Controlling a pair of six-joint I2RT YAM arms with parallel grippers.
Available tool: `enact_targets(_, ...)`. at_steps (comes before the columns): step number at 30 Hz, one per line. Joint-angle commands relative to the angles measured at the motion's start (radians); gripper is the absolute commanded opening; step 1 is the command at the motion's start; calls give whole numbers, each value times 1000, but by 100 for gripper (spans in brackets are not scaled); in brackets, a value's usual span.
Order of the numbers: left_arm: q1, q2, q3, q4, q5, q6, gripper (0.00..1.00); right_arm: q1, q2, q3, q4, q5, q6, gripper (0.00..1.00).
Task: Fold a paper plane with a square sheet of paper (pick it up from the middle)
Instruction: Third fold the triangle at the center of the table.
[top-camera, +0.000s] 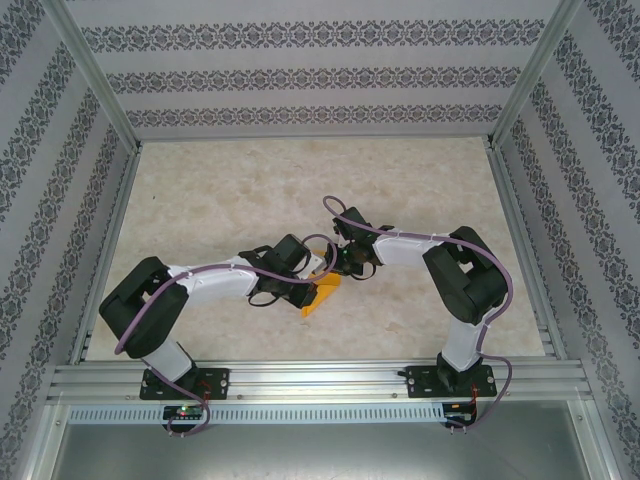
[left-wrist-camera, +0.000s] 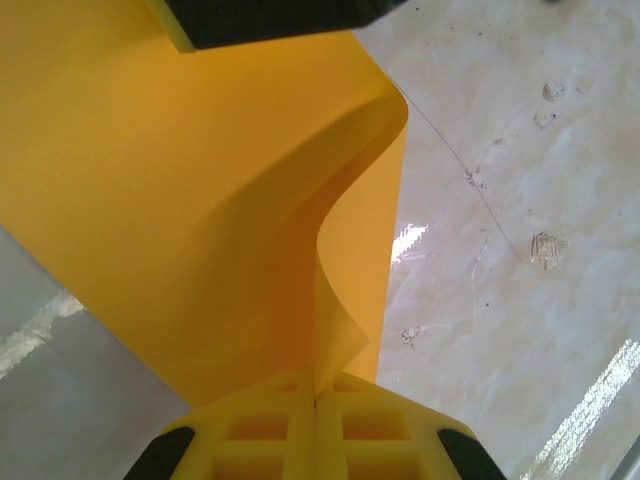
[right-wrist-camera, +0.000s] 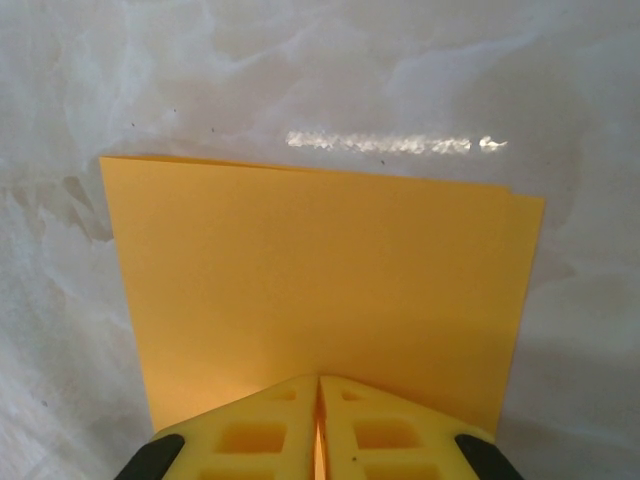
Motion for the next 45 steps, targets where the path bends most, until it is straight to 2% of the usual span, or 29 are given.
enact_targets(1, 24, 11, 28, -19, 22, -9, 1, 9, 47, -6, -55, 58, -16, 11)
enact_targets(45, 45, 35, 45, -37, -28, 1, 3, 9, 48, -34, -43, 67, -5, 11)
